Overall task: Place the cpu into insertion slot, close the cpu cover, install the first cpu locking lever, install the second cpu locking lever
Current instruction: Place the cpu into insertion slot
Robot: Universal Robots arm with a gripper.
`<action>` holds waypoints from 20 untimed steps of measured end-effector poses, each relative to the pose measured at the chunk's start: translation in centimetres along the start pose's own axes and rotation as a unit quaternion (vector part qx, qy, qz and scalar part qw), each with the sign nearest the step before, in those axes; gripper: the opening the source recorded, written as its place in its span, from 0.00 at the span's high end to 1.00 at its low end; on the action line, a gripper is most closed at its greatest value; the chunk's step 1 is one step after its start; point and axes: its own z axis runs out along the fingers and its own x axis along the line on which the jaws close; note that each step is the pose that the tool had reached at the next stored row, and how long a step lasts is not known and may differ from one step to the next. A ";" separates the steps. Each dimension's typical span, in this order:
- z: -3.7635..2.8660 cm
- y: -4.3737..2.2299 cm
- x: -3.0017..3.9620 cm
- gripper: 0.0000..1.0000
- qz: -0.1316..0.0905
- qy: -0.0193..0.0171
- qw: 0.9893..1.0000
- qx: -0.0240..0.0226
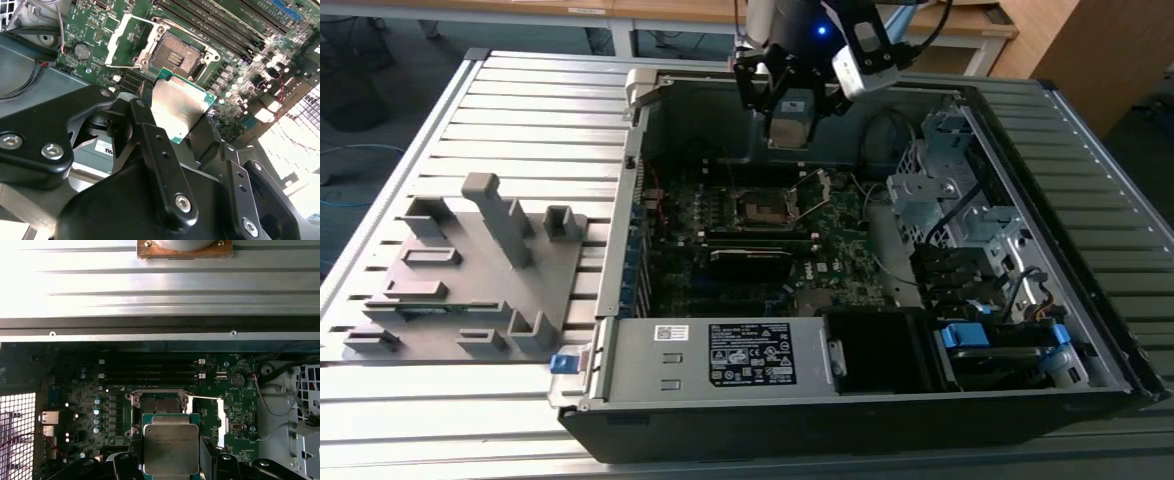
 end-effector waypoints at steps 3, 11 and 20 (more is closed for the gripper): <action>0.30 -0.03 0.02 0.46 0.000 0.000 1.000 0.000; 0.77 -0.07 0.04 0.46 0.000 -0.001 1.000 0.000; 1.28 -0.12 0.04 0.46 0.000 -0.001 1.000 0.000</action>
